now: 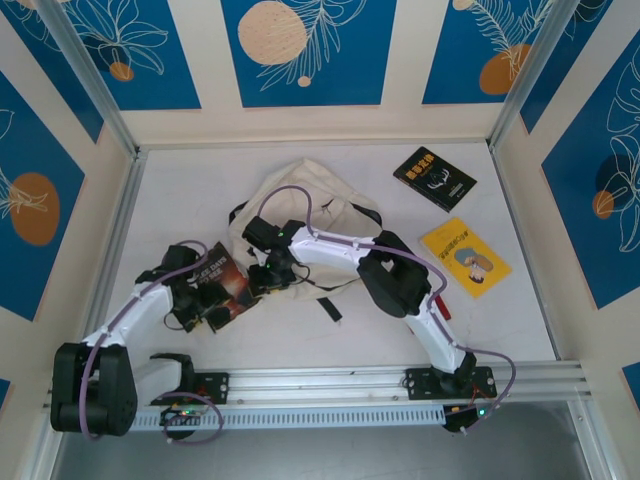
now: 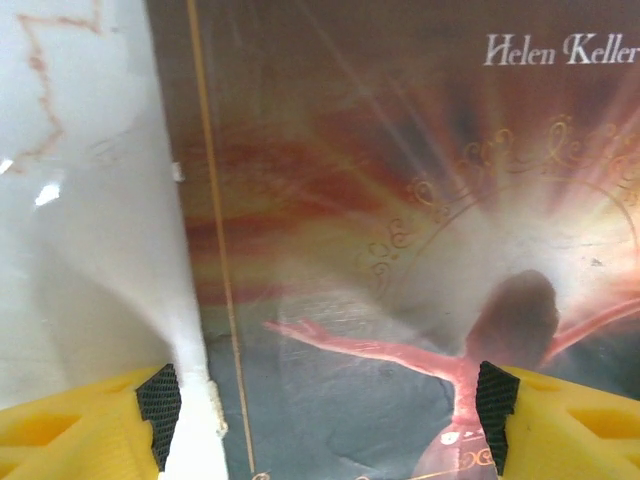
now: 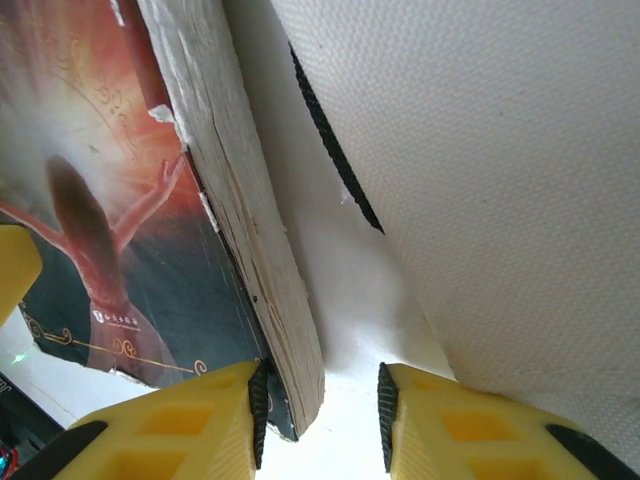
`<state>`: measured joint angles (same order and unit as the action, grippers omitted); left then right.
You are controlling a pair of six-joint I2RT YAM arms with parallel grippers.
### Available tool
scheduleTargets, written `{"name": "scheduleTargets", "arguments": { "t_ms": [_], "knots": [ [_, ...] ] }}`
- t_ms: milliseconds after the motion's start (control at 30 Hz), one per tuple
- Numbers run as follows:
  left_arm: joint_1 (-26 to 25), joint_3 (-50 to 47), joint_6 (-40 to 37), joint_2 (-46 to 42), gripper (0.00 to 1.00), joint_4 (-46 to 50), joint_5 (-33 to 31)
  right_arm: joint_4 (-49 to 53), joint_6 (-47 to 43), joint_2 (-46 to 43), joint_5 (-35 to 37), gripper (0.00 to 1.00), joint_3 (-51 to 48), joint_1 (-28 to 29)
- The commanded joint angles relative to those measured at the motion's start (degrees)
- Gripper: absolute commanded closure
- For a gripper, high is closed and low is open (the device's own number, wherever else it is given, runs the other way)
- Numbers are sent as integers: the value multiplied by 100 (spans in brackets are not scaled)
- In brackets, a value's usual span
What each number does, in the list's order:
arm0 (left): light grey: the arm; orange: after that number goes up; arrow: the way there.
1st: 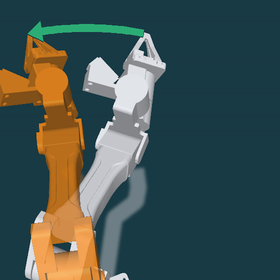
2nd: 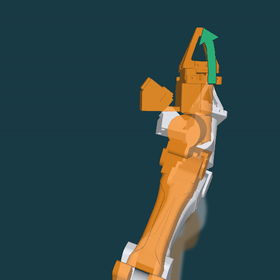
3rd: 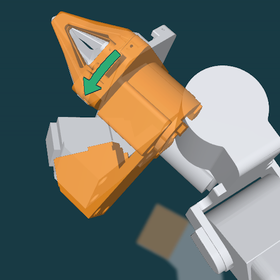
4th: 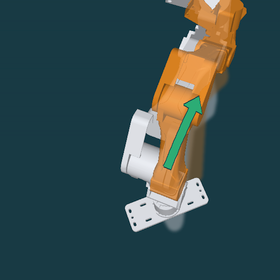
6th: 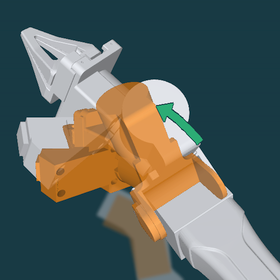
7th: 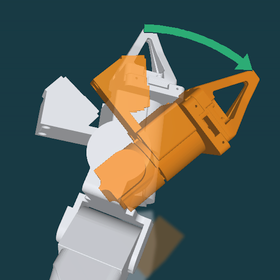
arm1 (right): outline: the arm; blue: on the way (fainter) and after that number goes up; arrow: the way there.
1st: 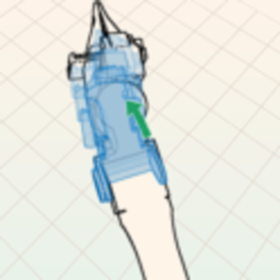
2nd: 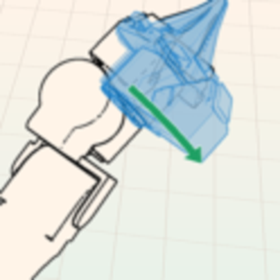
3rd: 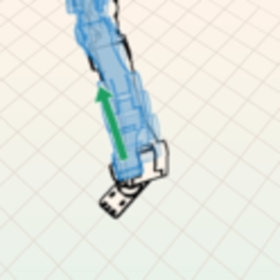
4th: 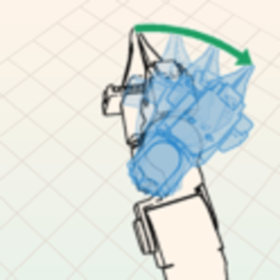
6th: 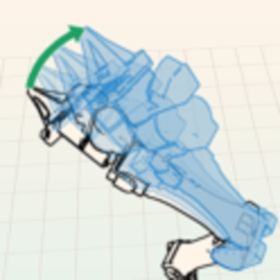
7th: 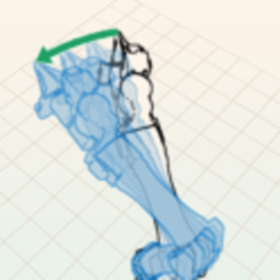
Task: Pack books, pencil case, and school supplies into a backpack
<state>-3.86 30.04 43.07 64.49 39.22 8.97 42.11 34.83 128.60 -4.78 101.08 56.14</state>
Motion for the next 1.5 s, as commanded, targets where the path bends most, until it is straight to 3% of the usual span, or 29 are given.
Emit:
{"name": "scheduleTargets", "arguments": {
  "t_ms": [0,200,333,567,733,900,1467],
  "knots": [
    [72,-69,-87,164,22,-125,316,330,-25,187,-122,65,166,-14],
    [69,-95,-198,321,24,-272,514,673,220,365,-102,73,290,-109],
    [69,-84,-302,318,25,-501,1012,745,332,419,-175,77,259,-180],
    [73,156,-572,155,29,-751,1874,695,469,502,-445,79,154,-295],
    [89,441,-720,91,31,-708,2032,632,543,519,-611,81,79,-346],
    [113,547,-534,-7,33,-830,2262,569,594,496,-695,81,11,-373],
    [156,958,64,47,54,-983,2907,475,631,430,-700,84,-119,-438]
  ]
}}
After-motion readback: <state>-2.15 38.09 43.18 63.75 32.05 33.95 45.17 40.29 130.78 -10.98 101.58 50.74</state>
